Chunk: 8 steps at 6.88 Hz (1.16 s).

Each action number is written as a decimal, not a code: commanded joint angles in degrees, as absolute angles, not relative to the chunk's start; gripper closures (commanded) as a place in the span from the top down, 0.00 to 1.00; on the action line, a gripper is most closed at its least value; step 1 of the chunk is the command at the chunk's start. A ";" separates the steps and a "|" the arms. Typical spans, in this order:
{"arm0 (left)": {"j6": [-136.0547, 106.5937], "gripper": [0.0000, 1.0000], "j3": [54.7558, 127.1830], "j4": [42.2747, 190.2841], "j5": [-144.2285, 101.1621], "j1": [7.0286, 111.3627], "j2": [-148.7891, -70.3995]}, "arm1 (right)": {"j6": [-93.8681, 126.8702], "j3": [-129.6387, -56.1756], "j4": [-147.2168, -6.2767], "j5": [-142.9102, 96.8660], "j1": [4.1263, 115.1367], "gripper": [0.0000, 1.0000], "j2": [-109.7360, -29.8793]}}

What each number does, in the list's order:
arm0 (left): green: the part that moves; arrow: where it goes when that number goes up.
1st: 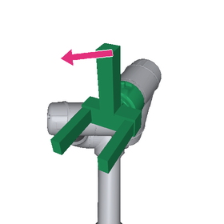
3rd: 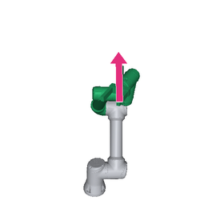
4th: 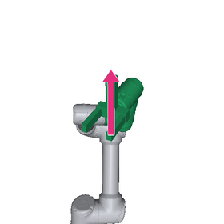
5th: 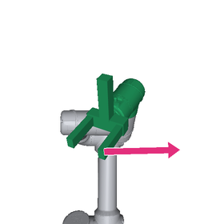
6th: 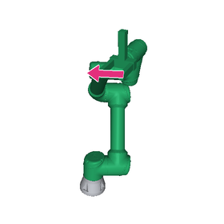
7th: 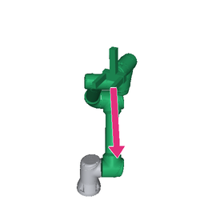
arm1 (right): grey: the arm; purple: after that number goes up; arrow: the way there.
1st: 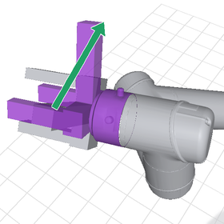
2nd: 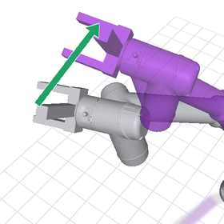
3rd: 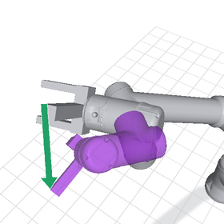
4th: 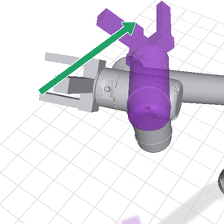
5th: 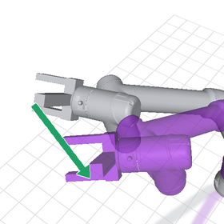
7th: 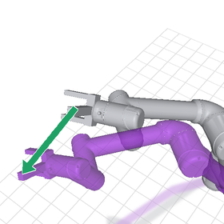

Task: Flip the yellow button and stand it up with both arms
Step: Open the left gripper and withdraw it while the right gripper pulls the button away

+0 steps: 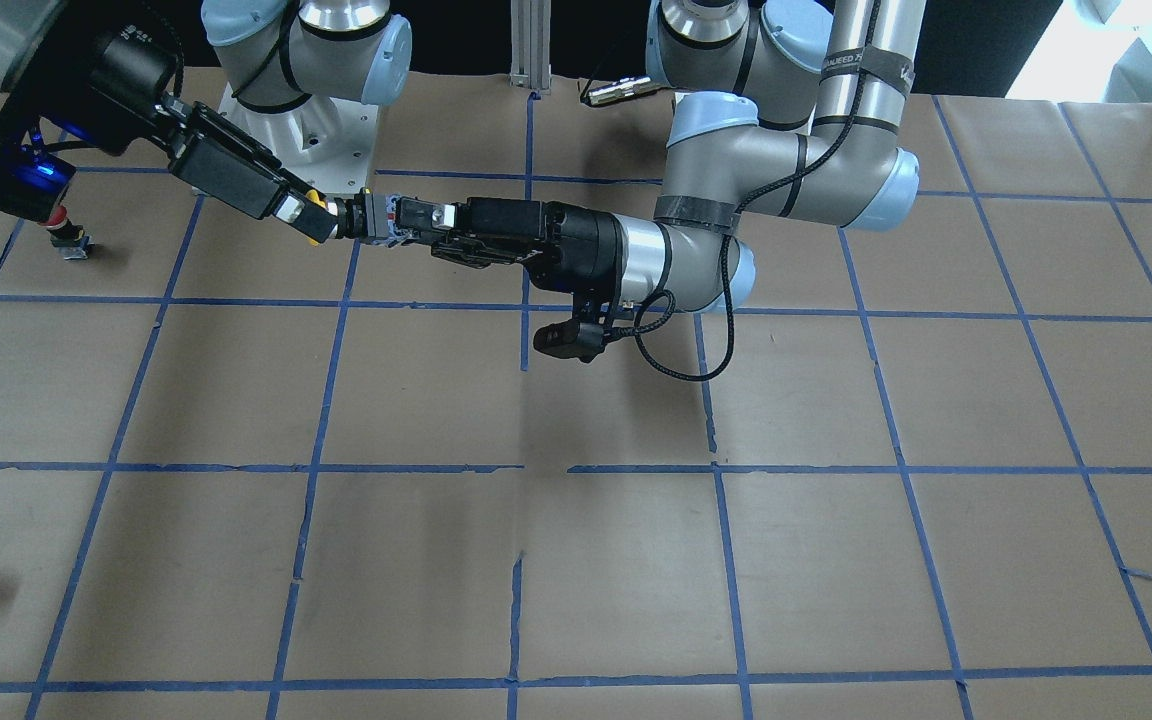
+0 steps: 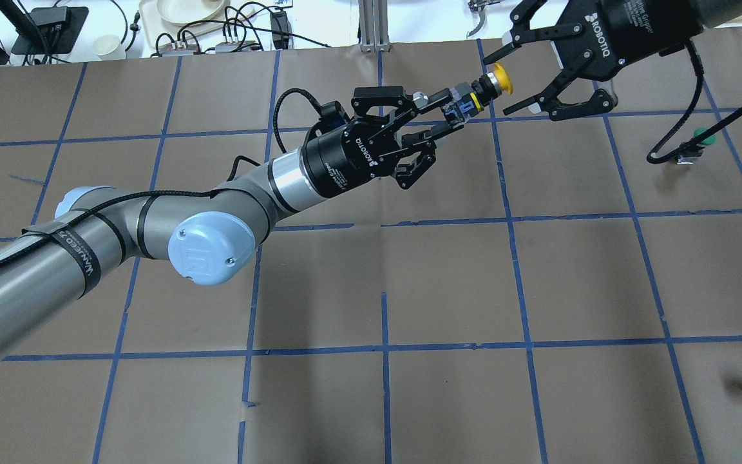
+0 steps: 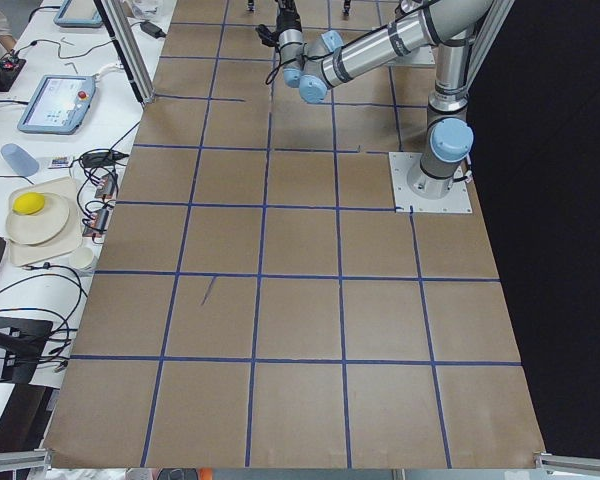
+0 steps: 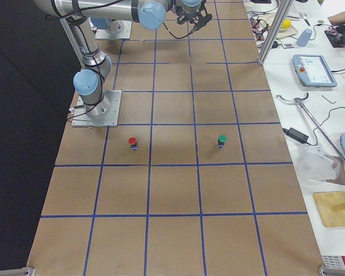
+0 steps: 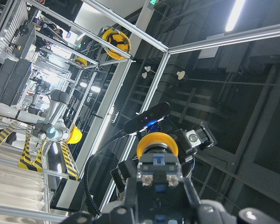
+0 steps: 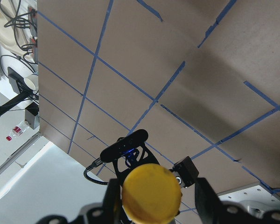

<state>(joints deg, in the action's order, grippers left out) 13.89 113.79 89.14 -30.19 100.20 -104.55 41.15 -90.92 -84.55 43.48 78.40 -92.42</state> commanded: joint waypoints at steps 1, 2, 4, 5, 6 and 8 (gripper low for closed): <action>13.45 0.37 113.64 89.12 -30.15 100.11 -104.50 | 41.22 -90.97 -84.55 43.33 78.40 0.42 -92.46; 13.36 0.38 113.64 89.12 -30.15 100.11 -104.50 | 41.22 -90.88 -84.55 43.33 78.40 0.27 -92.46; 13.45 0.99 113.47 89.12 -30.06 100.02 -104.24 | 41.31 -90.88 -84.55 42.19 78.40 0.19 -92.46; 13.45 1.00 113.47 89.12 -29.97 99.93 -104.24 | 41.31 -90.88 -84.55 42.19 78.31 0.19 -92.46; 13.36 1.00 113.38 89.12 -29.97 99.93 -104.15 | 41.31 -90.79 -84.55 42.27 78.31 0.17 -92.37; 4.99 1.00 108.67 86.77 -19.34 98.54 -103.10 | 38.52 -90.00 -84.55 44.28 74.04 0.16 -92.28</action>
